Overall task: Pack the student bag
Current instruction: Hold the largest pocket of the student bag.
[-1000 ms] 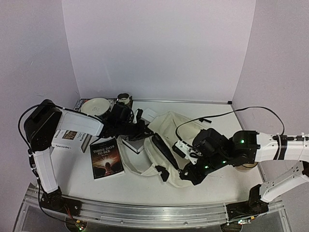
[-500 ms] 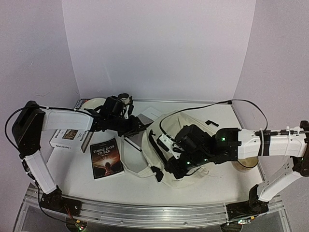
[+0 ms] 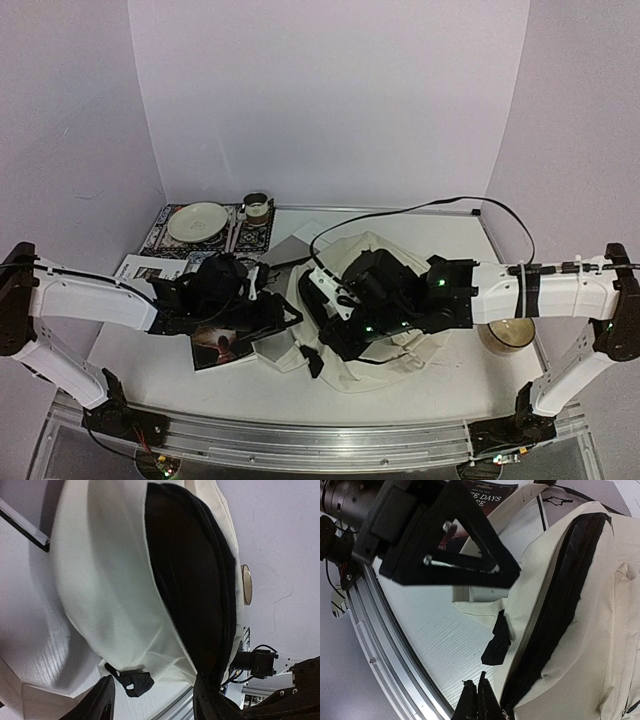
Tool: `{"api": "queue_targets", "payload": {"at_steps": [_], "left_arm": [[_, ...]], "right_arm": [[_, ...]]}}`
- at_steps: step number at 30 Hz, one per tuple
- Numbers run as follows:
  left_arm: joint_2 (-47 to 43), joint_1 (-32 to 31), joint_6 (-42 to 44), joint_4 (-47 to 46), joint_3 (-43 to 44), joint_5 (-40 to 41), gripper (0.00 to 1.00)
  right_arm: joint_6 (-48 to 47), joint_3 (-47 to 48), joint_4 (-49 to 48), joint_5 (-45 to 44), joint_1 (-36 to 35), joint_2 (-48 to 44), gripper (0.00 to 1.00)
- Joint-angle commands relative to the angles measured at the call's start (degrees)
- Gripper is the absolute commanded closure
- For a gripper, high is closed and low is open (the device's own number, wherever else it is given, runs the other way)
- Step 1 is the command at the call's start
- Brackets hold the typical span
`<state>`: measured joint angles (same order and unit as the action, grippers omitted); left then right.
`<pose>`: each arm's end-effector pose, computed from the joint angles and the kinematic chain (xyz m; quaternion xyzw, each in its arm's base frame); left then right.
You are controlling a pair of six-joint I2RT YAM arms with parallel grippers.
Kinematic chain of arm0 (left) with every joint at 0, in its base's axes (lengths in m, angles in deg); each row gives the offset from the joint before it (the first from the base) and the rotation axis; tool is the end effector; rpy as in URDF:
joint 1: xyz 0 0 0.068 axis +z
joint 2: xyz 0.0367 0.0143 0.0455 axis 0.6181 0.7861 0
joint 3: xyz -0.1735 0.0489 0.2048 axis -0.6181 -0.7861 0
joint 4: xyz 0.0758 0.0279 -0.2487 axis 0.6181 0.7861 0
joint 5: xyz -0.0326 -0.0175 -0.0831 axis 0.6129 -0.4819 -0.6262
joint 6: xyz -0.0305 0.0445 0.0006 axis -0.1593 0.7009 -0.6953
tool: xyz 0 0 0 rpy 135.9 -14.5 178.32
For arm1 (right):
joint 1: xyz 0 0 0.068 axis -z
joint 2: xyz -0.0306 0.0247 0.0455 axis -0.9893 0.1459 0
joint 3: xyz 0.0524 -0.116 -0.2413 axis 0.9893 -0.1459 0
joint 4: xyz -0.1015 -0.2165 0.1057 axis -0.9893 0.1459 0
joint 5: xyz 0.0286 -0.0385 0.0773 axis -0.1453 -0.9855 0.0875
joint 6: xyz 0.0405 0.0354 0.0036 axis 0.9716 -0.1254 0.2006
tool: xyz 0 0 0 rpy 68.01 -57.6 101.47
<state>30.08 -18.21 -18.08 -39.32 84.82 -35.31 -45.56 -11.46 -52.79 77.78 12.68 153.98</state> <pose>0.1594 -0.2493 0.2030 0.0193 0.8839 -0.4246 0.1950 0.1282 0.3318 0.2817 -0.3581 0.7772 0.3563 0.3753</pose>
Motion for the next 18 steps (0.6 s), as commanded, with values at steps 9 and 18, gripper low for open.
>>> {"api": "queue_targets", "payload": {"at_steps": [9, 18], "left_arm": [[9.86, -4.64, -2.95, -7.65, 7.57, 2.71, 0.47], [12.65, -4.84, -2.12, -8.68, 9.58, 1.65, 0.92]], "right_arm": [[-0.35, 1.77, -2.88, 2.14, -0.33, -0.59, 1.00], [-0.55, -1.53, -0.04, 0.20, -0.33, -3.36, 1.00]]}}
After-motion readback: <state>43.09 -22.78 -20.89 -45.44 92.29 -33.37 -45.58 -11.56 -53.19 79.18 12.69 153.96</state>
